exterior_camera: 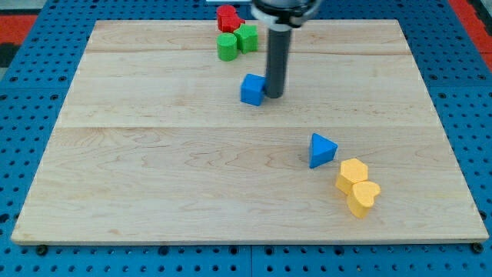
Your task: Point your arm at yellow heart
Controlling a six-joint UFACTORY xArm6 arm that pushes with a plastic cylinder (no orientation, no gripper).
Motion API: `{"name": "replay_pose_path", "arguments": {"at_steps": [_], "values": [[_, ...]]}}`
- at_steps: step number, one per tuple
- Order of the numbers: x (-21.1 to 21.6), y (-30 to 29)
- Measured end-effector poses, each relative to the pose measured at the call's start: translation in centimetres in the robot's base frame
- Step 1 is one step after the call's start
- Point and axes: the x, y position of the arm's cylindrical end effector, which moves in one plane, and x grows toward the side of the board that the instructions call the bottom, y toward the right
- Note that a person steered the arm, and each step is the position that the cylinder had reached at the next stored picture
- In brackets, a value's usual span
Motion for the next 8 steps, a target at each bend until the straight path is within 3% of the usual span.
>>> {"name": "replay_pose_path", "arguments": {"at_steps": [1, 2, 3, 4, 5, 7, 8], "values": [[0.0, -1.4], [0.0, 2.1], [0.1, 8.9], [1.6, 19.3], [5.4, 29.4], [10.5, 32.1], [17.1, 32.0]]}}
